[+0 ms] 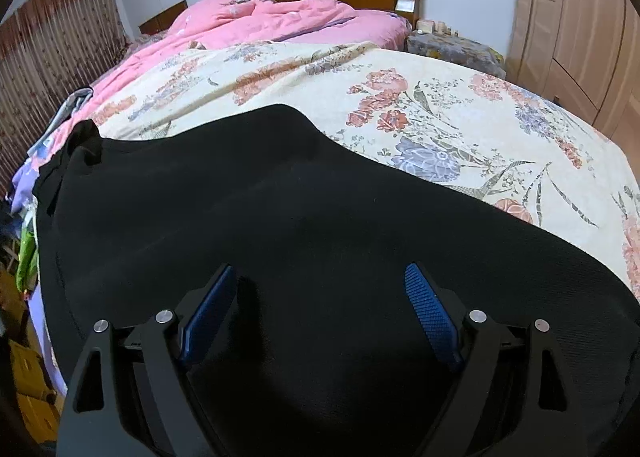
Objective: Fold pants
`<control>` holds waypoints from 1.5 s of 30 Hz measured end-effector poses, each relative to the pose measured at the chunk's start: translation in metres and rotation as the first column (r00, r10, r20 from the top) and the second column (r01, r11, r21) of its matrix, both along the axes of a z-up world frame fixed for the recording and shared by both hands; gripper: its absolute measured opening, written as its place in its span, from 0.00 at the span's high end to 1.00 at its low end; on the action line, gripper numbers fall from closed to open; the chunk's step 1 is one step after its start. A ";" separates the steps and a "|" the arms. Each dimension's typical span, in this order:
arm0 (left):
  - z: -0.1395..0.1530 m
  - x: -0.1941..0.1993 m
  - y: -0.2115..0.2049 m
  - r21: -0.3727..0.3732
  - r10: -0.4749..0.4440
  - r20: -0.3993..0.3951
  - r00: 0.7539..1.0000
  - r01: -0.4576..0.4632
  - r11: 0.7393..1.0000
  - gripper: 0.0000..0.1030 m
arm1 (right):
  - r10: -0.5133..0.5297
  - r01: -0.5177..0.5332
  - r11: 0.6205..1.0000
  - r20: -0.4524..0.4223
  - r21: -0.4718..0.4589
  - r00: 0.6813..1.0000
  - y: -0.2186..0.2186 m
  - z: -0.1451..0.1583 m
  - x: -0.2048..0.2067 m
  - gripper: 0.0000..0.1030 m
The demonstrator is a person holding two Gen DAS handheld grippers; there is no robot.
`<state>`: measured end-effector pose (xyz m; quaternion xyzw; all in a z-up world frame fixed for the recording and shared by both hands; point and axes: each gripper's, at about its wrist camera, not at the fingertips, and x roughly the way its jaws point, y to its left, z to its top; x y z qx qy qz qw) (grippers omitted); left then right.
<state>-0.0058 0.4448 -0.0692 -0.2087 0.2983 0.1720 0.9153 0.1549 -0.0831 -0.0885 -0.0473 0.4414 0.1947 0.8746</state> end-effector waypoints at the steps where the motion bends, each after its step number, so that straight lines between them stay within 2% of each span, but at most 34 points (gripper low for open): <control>1: 0.012 0.003 -0.014 0.079 -0.047 0.008 0.999 0.046 0.996 0.20 | -0.002 0.002 1.000 0.000 -0.008 1.000 0.001 0.000 0.000 0.19; 2: 0.024 0.011 -0.034 0.163 -0.119 -0.009 0.993 0.119 0.979 0.11 | -0.003 0.003 1.000 0.001 -0.017 1.000 0.002 -0.001 0.001 0.19; 4: 0.032 0.036 -0.071 0.259 -0.274 -0.098 0.957 0.290 0.921 0.09 | -0.003 0.003 0.999 0.005 -0.034 1.000 0.004 -0.001 0.000 0.19; 5: 0.031 0.047 -0.087 0.300 -0.319 -0.144 0.937 0.349 0.888 0.09 | -0.004 0.004 0.999 0.005 -0.036 1.000 0.004 -0.002 0.000 0.19; 7: 0.019 0.069 -0.114 0.386 -0.350 -0.261 0.899 0.430 0.816 0.09 | -0.005 0.005 1.000 0.006 -0.031 1.000 0.002 -0.001 0.000 0.19; 8: 0.011 0.084 -0.121 0.405 -0.361 -0.313 0.878 0.468 0.786 0.16 | -0.005 0.005 1.000 0.005 -0.027 1.000 0.002 -0.001 0.000 0.19; 9: 0.000 0.096 -0.128 0.396 -0.391 -0.373 0.841 0.525 0.753 0.21 | -0.007 0.007 1.000 0.004 -0.020 1.000 0.001 -0.001 0.000 0.19; 10: -0.008 0.100 -0.130 0.380 -0.405 -0.405 0.820 0.554 0.741 0.26 | -0.008 0.008 1.000 0.004 -0.014 1.000 0.000 -0.001 0.001 0.19; 11: -0.020 0.110 -0.131 0.367 -0.409 -0.453 0.792 0.584 0.724 0.26 | -0.008 0.008 1.000 0.003 -0.010 1.000 -0.001 -0.001 0.001 0.19; 12: -0.022 0.115 -0.132 0.371 -0.415 -0.457 0.787 0.592 0.715 0.26 | -0.009 0.009 1.000 0.003 -0.002 1.000 -0.002 -0.001 0.000 0.19; 13: -0.021 0.116 -0.128 0.354 -0.431 -0.436 0.790 0.591 0.725 0.34 | -0.010 0.010 1.000 0.003 0.002 1.000 -0.002 0.000 0.001 0.19; 14: -0.018 0.118 -0.119 0.318 -0.431 -0.424 0.796 0.577 0.753 0.67 | -0.010 0.010 1.000 0.002 0.006 1.000 -0.003 0.000 0.001 0.19; 15: -0.012 0.117 -0.112 0.298 -0.434 -0.401 0.806 0.563 0.771 0.84 | -0.010 0.010 1.000 0.003 0.009 1.000 -0.003 0.000 0.001 0.19; 16: -0.005 0.113 -0.106 0.261 -0.456 -0.364 0.812 0.559 0.787 0.95 | -0.010 0.010 1.000 0.002 0.013 1.000 -0.003 0.000 0.000 0.19; 18: 0.012 0.100 -0.087 0.266 -0.422 -0.266 0.867 0.486 0.832 0.96 | -0.010 0.010 1.000 0.003 0.018 1.000 -0.004 0.001 0.000 0.19; 19: 0.024 0.088 -0.070 0.254 -0.386 -0.203 0.900 0.429 0.867 0.96 | -0.010 0.010 1.000 0.008 0.016 1.000 -0.003 0.002 -0.001 0.19; 21: 0.041 0.070 -0.040 0.196 -0.333 -0.099 0.938 0.347 0.917 0.96 | 0.033 -0.034 0.999 0.030 0.039 0.999 0.003 0.012 -0.005 0.19; 23: 0.054 0.047 -0.006 0.154 -0.238 -0.016 0.971 0.238 0.959 0.96 | 0.127 -0.132 0.988 0.066 0.080 0.990 0.023 0.031 -0.004 0.21; 24: 0.057 0.043 0.007 0.145 -0.187 0.000 0.982 0.185 0.972 0.96 | 0.173 -0.180 0.981 0.087 0.075 0.981 0.036 0.039 -0.002 0.21; 25: 0.058 0.036 0.027 0.135 -0.093 0.013 0.996 0.091 0.987 0.96 | 0.229 -0.237 0.969 0.111 0.065 0.967 0.052 0.046 0.001 0.21; 27: 0.056 0.037 0.054 0.101 -0.014 0.022 1.000 0.012 0.995 0.96 | 0.348 -0.358 0.932 0.132 0.057 0.928 0.093 0.059 0.017 0.25; 28: 0.052 0.038 0.064 0.077 0.001 0.021 1.000 -0.003 0.997 0.95 | 0.382 -0.391 0.919 0.125 0.055 0.915 0.108 0.060 0.023 0.30; 29: 0.047 0.043 0.071 0.054 0.004 0.007 1.000 -0.004 0.999 0.93 | 0.447 -0.453 0.890 0.096 0.052 0.889 0.135 0.057 0.037 0.33; 30: 0.041 0.049 0.075 0.051 0.009 -0.008 1.000 -0.009 0.999 0.88 | 0.492 -0.496 0.867 0.071 0.049 0.868 0.154 0.052 0.045 0.42; 31: 0.038 0.054 0.079 0.056 0.023 -0.027 0.999 -0.022 0.998 0.61 | 0.540 -0.542 0.839 0.045 0.045 0.840 0.172 0.047 0.052 0.49; 32: 0.035 0.052 0.083 0.062 0.053 -0.040 0.998 -0.050 0.997 0.25 | 0.607 -0.607 0.794 0.015 0.026 0.795 0.196 0.040 0.059 0.50; 33: 0.034 0.052 0.083 0.064 0.070 -0.036 0.997 -0.067 0.996 0.16 | 0.646 -0.646 0.763 0.005 0.010 0.763 0.210 0.037 0.060 0.51; 34: 0.033 0.051 0.085 0.058 0.072 -0.025 0.997 -0.070 0.996 0.15 | 0.693 -0.693 0.721 -0.003 -0.009 0.721 0.227 0.033 0.061 0.52; 36: 0.027 0.060 0.088 0.020 0.039 -0.037 0.999 -0.039 0.999 0.15 | 0.747 -0.748 0.663 -0.022 -0.038 0.664 0.247 0.026 0.063 0.55; 39: 0.019 0.068 0.083 -0.016 -0.013 -0.027 1.000 0.013 1.000 0.15 | 0.795 -0.796 0.599 -0.053 -0.089 0.604 0.269 0.017 0.064 0.58; 42: 0.018 0.069 0.074 -0.007 -0.061 -0.003 0.998 0.061 0.998 0.15 | 0.832 -0.836 0.545 -0.082 -0.065 0.549 0.271 0.010 0.064 0.63; 45: 0.016 0.073 0.062 0.029 -0.100 -0.020 0.995 0.100 0.995 0.14 | 0.859 -0.864 0.501 -0.092 -0.041 0.503 0.269 0.004 0.061 0.66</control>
